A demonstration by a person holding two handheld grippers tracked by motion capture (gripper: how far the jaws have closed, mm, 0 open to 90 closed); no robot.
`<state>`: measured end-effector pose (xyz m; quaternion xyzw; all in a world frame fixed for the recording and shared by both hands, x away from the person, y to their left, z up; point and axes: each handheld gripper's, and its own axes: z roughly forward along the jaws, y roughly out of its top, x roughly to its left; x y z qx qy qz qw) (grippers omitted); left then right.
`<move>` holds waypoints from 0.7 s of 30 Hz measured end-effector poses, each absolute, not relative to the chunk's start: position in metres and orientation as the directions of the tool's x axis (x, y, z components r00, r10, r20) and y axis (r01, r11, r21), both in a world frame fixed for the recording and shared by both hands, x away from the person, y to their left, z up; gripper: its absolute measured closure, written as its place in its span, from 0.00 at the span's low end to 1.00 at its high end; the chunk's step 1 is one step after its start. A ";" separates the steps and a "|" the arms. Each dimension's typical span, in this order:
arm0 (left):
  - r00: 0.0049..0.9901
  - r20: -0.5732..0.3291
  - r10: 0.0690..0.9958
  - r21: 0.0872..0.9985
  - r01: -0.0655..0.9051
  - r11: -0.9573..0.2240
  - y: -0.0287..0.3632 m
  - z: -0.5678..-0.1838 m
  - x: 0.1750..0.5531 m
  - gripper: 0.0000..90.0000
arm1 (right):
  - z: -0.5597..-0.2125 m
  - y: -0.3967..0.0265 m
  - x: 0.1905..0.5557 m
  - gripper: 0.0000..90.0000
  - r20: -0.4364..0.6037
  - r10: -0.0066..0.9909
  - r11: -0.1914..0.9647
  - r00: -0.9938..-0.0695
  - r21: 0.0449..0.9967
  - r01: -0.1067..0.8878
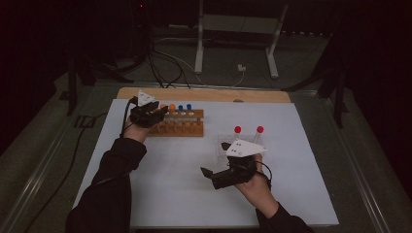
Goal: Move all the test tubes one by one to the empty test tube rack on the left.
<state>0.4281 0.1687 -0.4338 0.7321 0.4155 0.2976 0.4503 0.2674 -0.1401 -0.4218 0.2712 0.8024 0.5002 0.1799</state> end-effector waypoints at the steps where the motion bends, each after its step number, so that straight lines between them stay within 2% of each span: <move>1: 0.481 0.060 0.875 0.909 0.337 -0.247 0.171 -0.432 0.425 0.62 | -0.421 -0.141 0.267 0.00 -0.017 0.617 0.351 -0.787 0.901 0.255; 12: 0.566 0.026 0.824 0.922 0.306 -0.239 0.180 -0.422 0.385 0.37 | -0.405 -0.166 0.273 0.00 -0.020 0.665 0.299 -0.747 0.923 0.241; 16: 0.606 0.006 0.795 0.921 0.306 -0.241 0.178 -0.422 0.369 0.20 | -0.399 -0.180 0.276 0.00 -0.025 0.693 0.278 -0.721 0.931 0.235; 21: 0.678 -0.034 0.735 0.918 0.312 -0.245 0.174 -0.427 0.350 0.07 | -0.395 -0.199 0.282 0.00 -0.024 0.738 0.250 -0.674 0.938 0.240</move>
